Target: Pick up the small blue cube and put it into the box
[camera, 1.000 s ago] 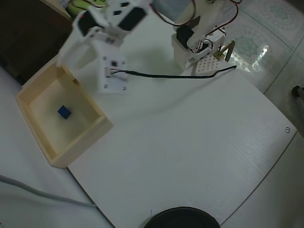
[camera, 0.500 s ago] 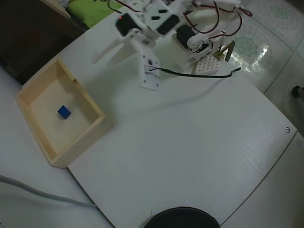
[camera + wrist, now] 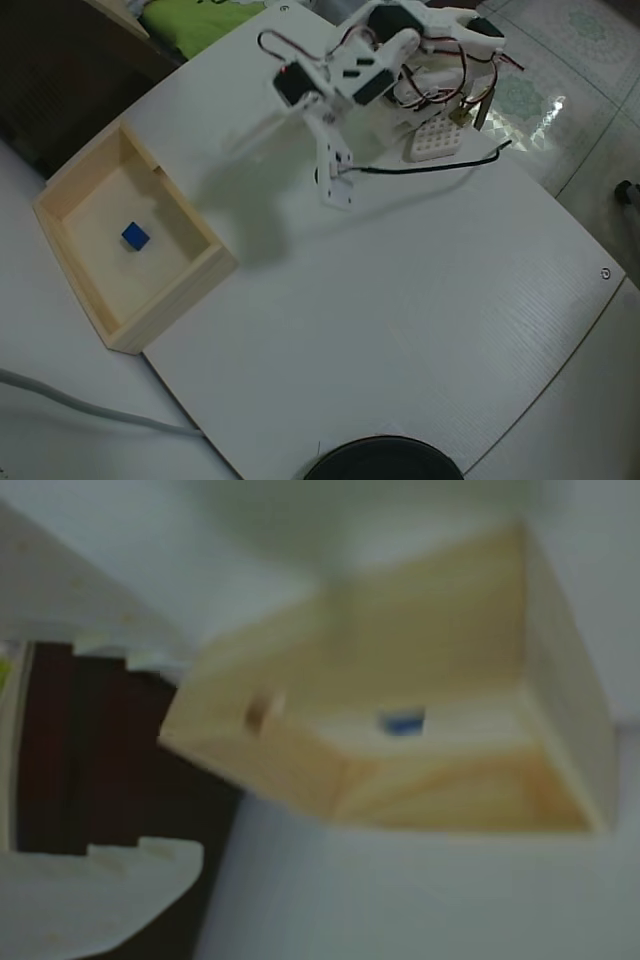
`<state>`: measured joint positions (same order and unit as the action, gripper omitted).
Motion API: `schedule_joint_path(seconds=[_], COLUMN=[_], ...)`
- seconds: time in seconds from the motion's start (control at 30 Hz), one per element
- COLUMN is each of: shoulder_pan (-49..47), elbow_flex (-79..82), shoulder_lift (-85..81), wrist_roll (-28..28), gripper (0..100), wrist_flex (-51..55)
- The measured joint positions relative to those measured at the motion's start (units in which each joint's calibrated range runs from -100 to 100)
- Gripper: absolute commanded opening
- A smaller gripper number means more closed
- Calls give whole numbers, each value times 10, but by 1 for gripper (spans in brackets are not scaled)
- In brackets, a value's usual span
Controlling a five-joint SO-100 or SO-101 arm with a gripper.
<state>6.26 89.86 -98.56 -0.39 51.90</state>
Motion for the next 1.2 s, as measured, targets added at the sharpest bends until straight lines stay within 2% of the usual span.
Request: schedule_joint_path(seconds=[0.27, 0.5, 0.77, 0.97, 1.2], shoulder_pan=[0, -1, -32, -57, -105], elbow_flex=[76, 90, 90, 90, 90], shoulder_lift=[-1, -1, -1, -1, -1], wrist_roll=[0, 1, 1, 12, 26], gripper=[16, 11, 10, 0, 1], wrist_flex=[0, 0, 0, 0, 0])
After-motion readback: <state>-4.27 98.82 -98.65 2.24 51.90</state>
